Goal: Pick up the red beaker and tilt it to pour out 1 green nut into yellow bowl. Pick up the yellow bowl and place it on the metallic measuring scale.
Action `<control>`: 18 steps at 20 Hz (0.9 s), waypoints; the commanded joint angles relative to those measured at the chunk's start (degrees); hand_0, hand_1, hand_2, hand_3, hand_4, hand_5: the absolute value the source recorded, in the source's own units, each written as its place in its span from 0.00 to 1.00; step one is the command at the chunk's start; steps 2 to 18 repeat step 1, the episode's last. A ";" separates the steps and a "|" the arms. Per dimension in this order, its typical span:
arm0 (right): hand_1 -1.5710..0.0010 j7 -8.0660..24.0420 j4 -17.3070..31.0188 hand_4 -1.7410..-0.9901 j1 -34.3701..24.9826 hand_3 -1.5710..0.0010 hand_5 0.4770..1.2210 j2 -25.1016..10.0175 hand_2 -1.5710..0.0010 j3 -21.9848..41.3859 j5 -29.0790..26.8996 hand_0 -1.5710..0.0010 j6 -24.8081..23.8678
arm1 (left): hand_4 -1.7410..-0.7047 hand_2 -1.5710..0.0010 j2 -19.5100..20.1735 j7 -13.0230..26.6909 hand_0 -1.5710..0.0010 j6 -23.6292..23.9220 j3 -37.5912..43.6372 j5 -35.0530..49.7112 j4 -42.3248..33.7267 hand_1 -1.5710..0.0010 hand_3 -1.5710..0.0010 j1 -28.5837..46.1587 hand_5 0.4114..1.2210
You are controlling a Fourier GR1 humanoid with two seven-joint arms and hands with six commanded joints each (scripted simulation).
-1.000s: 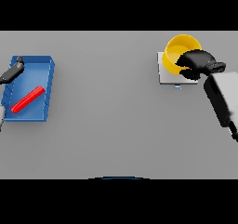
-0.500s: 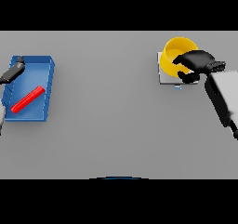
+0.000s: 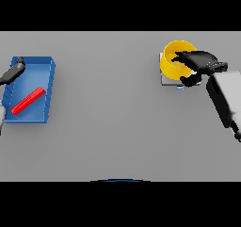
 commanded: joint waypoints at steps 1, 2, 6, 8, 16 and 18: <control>0.99 -0.61 -0.01 0.35 0.25 0.91 0.35 -0.26 0.98 -0.17 -0.33 0.99 0.40 | 0.98 1.00 -0.27 0.21 1.00 -0.14 -0.27 -0.02 -0.40 1.00 1.00 0.01 0.31; 0.99 -0.61 -0.01 0.35 0.25 0.91 0.35 -0.26 0.98 -0.17 -0.33 0.99 0.40 | 0.98 1.00 -0.27 0.21 1.00 -0.14 -0.27 -0.02 -0.40 1.00 1.00 0.01 0.31; 0.99 -0.61 -0.01 0.35 0.25 0.91 0.35 -0.26 0.98 -0.17 -0.33 0.99 0.40 | 0.98 1.00 -0.27 0.21 1.00 -0.14 -0.27 -0.02 -0.40 1.00 1.00 0.01 0.31; 0.99 -0.61 -0.01 0.35 0.25 0.91 0.35 -0.26 0.98 -0.17 -0.33 0.99 0.40 | 0.98 1.00 -0.27 0.21 1.00 -0.14 -0.27 -0.02 -0.40 1.00 1.00 0.01 0.31; 0.99 -0.61 -0.01 0.35 0.25 0.91 0.35 -0.26 0.98 -0.17 -0.33 0.99 0.40 | 0.98 1.00 -0.27 0.21 1.00 -0.14 -0.27 -0.02 -0.40 1.00 1.00 0.01 0.31; 0.99 -0.61 -0.01 0.35 0.25 0.91 0.35 -0.26 0.98 -0.17 -0.33 0.99 0.40 | 0.98 1.00 -0.27 0.21 1.00 -0.14 -0.27 -0.02 -0.40 1.00 1.00 0.01 0.31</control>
